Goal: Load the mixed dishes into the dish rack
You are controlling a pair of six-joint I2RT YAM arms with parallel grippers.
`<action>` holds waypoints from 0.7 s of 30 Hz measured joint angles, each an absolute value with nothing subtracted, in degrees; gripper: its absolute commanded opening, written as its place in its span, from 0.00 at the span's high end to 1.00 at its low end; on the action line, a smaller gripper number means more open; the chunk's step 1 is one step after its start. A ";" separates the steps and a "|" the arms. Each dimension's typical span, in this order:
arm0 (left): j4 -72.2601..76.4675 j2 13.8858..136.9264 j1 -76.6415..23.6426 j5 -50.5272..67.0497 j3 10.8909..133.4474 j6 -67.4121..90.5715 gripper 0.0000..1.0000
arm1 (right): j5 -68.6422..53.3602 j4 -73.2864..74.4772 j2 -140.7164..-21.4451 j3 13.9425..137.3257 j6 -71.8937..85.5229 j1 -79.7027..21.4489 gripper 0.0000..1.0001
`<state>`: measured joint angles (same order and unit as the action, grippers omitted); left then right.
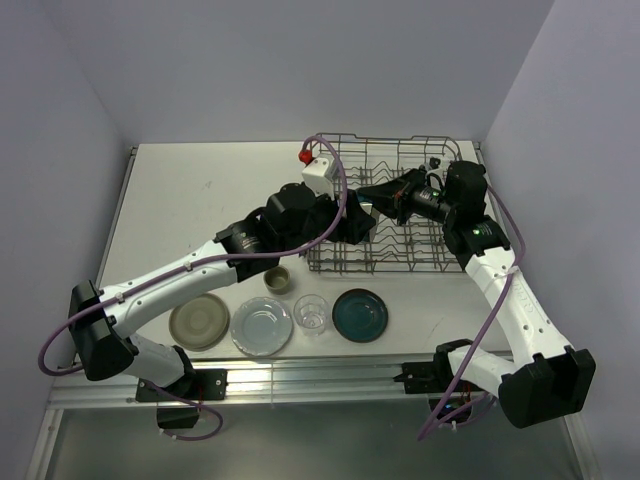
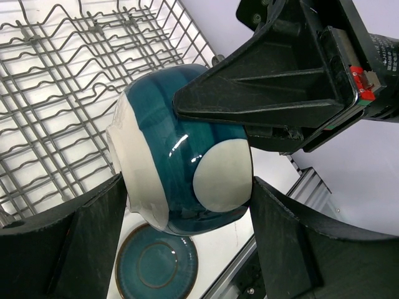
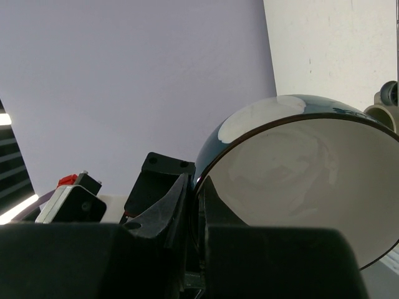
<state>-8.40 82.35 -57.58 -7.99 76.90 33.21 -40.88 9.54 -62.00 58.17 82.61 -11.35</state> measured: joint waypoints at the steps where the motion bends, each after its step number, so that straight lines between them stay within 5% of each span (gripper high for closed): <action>1: -8.43 82.35 -57.63 -8.10 76.90 33.21 1.00 | -40.80 9.67 -62.00 58.19 82.56 -11.35 0.94; 10: -7.99 82.35 -57.95 -9.15 76.88 33.19 1.00 | -40.32 10.68 -62.00 59.27 81.23 -11.38 0.71; 21: -8.45 82.35 -57.98 -10.09 76.88 33.17 1.00 | -40.27 11.68 -62.08 60.34 79.59 -11.38 0.59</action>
<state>-8.45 82.35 -57.98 -10.09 76.88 33.17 -40.27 11.68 -62.08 60.34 79.59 -11.38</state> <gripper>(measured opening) 0.752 0.396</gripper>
